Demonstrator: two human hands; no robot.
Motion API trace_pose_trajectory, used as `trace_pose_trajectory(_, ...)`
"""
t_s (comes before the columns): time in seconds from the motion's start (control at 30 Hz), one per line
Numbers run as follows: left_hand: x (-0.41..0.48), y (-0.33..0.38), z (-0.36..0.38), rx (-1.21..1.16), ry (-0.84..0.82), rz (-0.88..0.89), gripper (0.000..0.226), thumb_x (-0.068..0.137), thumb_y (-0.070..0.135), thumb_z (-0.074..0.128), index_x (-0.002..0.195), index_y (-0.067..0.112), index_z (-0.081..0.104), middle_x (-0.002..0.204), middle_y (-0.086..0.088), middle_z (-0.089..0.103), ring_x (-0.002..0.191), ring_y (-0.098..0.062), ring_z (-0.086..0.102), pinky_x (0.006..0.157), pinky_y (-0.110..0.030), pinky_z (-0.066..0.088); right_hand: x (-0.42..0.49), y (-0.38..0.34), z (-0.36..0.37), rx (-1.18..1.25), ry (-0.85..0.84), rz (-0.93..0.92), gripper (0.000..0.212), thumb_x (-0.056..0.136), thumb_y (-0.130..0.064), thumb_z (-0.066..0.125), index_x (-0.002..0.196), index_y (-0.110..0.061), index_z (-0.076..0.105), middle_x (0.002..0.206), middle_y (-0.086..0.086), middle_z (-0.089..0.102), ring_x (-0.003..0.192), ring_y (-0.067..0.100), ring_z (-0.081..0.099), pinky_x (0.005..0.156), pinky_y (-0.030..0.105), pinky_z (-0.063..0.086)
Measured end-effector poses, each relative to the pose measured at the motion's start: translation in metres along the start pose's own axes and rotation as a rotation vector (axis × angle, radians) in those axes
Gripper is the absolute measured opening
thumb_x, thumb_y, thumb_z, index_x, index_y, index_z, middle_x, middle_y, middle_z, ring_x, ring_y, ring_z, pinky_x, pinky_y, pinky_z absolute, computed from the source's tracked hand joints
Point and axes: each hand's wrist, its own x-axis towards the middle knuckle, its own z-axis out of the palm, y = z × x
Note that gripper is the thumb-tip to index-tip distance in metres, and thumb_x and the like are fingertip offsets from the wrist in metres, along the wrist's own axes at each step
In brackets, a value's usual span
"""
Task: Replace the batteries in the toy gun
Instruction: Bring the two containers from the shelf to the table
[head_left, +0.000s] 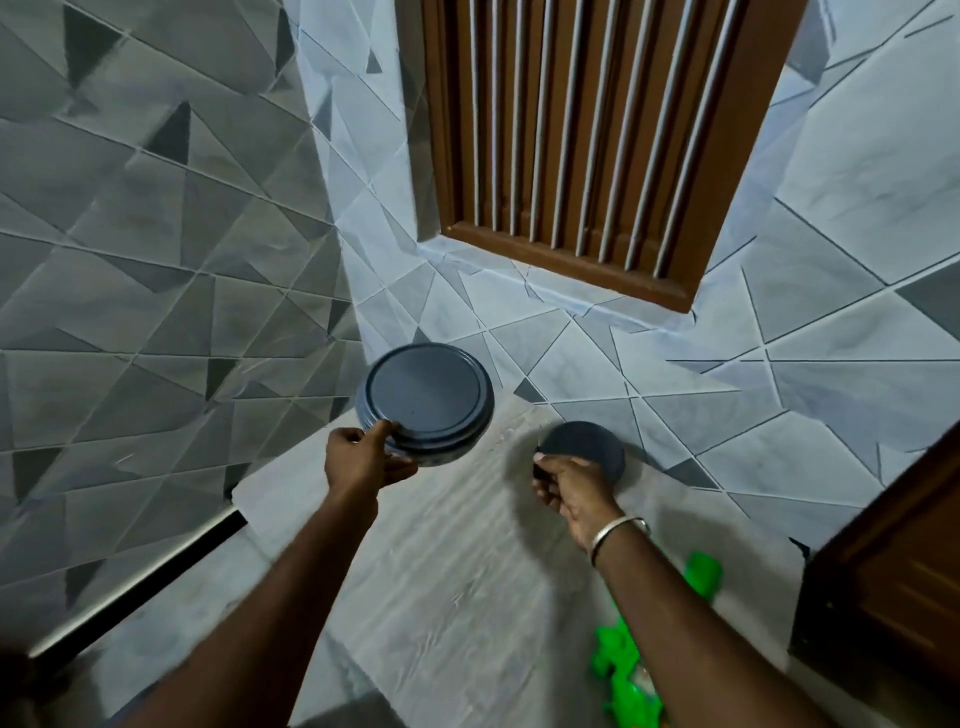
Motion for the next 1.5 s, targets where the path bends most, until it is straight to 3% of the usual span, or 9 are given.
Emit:
trace_pose_trajectory(0.23,0.113,-0.03,0.044,0.075,-0.053,-0.097,0.045,0.09,0.02,0.072,0.12,0.004,0.044,0.103,-0.031,0.061,0.075,-0.048,0.072,0.066,-0.052,0.063,0.109,0.037,0.049,-0.081,0.101,0.113,0.017,0.089,-0.001,0.065,0.073,-0.004,0.06,0.063,0.014,0.059,0.038,0.011,0.053,0.038,0.018,0.042)
trace_pose_trajectory(0.53,0.228,-0.067,0.073,0.158,-0.086,-0.195,0.038,0.09,0.018,0.071,0.112,0.008,0.042,0.104,-0.031,0.06,0.069,-0.044,0.071,0.064,-0.051,0.062,0.223,0.075,0.085,-0.131,0.208,0.255,0.028,0.089,0.003,0.061,0.061,-0.002,0.06,0.062,0.015,0.061,0.057,0.026,0.058,0.07,0.04,0.051)
trace_pose_trajectory(0.73,0.269,-0.097,0.083,0.194,-0.122,-0.272,0.046,0.09,0.02,0.071,0.122,0.0,0.045,0.11,-0.034,0.061,0.068,-0.046,0.072,0.06,-0.05,0.062,0.252,0.09,0.082,-0.231,0.229,0.265,0.031,0.084,0.006,0.063,0.058,-0.008,0.052,0.068,0.014,0.053,0.064,0.023,0.049,0.066,0.038,0.044)
trace_pose_trajectory(0.83,0.273,-0.108,0.086,0.223,-0.129,-0.289,0.04,0.093,0.02,0.069,0.118,0.006,0.042,0.108,-0.028,0.06,0.072,-0.045,0.072,0.066,-0.053,0.062,0.256,0.101,0.078,-0.269,0.252,0.255,0.03,0.085,0.006,0.063,0.057,-0.002,0.057,0.058,0.012,0.055,0.052,0.024,0.051,0.057,0.034,0.047)
trace_pose_trajectory(1.0,0.282,-0.122,0.089,0.209,-0.153,-0.313,0.041,0.094,0.021,0.069,0.12,-0.005,0.05,0.106,-0.026,0.064,0.077,-0.043,0.073,0.059,-0.044,0.062,0.263,0.118,0.073,-0.358,0.282,0.2,0.029,0.082,0.0,0.068,0.054,-0.007,0.062,0.056,0.015,0.063,0.054,0.031,0.062,0.066,0.054,0.059)
trace_pose_trajectory(1.2,0.295,-0.136,0.079,0.305,-0.15,-0.371,0.049,0.09,0.035,0.073,0.118,-0.001,0.056,0.114,-0.024,0.064,0.089,-0.04,0.072,0.068,-0.045,0.063,0.265,0.127,0.073,-0.39,0.282,0.192,0.028,0.078,0.0,0.073,0.053,-0.009,0.065,0.058,0.017,0.066,0.056,0.033,0.065,0.065,0.056,0.059)
trace_pose_trajectory(1.33,0.285,-0.124,0.08,0.521,0.035,-0.133,0.057,0.089,0.042,0.07,0.128,0.01,0.042,0.132,-0.016,0.039,0.112,-0.036,0.054,0.092,-0.049,0.053,0.269,0.132,0.072,-0.386,0.298,0.154,0.022,0.079,-0.011,0.076,0.061,-0.016,0.064,0.057,0.007,0.06,0.053,0.025,0.056,0.064,0.051,0.056)
trace_pose_trajectory(1.43,0.259,-0.116,0.078,0.545,-0.034,0.18,0.046,0.095,0.032,0.065,0.13,0.012,0.043,0.123,-0.008,0.038,0.107,-0.027,0.052,0.086,-0.036,0.044,0.254,0.136,0.072,-0.528,0.32,0.078,0.023,0.078,-0.031,0.069,0.06,-0.021,0.06,0.061,-0.001,0.06,0.062,0.026,0.057,0.068,0.041,0.053)
trace_pose_trajectory(1.5,0.243,-0.124,0.071,0.562,-0.156,0.291,0.043,0.096,0.03,0.065,0.13,0.015,0.044,0.122,-0.005,0.039,0.102,-0.023,0.053,0.082,-0.034,0.046,0.223,0.134,0.073,-0.646,0.317,-0.008,0.015,0.084,-0.021,0.068,0.071,-0.02,0.062,0.072,-0.001,0.063,0.071,0.018,0.061,0.069,0.03,0.051)
